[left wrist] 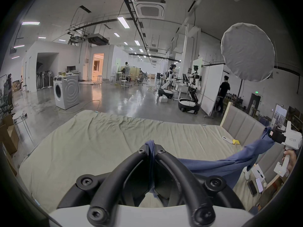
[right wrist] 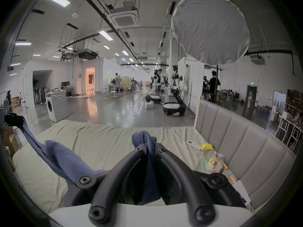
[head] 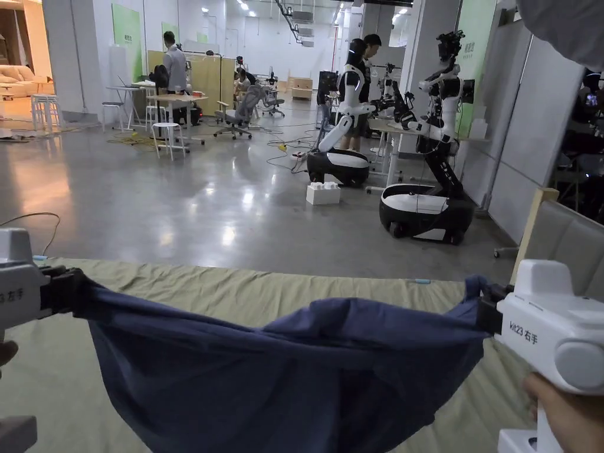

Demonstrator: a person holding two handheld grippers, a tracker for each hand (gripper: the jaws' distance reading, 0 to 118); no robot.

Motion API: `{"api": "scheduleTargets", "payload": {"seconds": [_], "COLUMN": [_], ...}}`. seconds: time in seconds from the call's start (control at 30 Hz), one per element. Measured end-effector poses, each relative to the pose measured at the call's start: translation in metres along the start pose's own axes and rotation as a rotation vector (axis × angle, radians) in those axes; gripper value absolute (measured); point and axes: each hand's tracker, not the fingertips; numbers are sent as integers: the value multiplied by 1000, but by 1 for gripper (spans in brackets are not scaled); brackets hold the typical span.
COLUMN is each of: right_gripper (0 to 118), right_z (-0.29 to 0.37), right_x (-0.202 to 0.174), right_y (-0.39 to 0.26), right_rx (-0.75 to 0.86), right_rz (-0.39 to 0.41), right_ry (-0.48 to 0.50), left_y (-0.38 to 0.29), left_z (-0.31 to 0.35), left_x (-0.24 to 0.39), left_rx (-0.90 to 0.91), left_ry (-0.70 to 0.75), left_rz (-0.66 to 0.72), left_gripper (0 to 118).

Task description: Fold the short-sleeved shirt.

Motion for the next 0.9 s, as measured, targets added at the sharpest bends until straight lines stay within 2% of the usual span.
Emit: {"api": "scheduleTargets", "payload": {"seconds": [0.27,0.33,0.43,0.9], "right_gripper": [9,9,9,9], "right_z": [-8,-13,-27,-105], "right_x": [-9,-11,-8,-11], "right_y": [55,64,73,126], "right_rx": [91,124,104,157], "right_rz": [23,68,31,74], "right_ry": [-14,-42,-33,-83], "left_y": [42,50,62,119], "left_z": [-12,-17,-29,-93], "left_x": [6,8,7,21], "left_rx": [37,41,43,80], "left_ry": [5,16,24,83], "left_rz": [-13,-23,-31,-86], "left_gripper": [6,6,6,6]}}
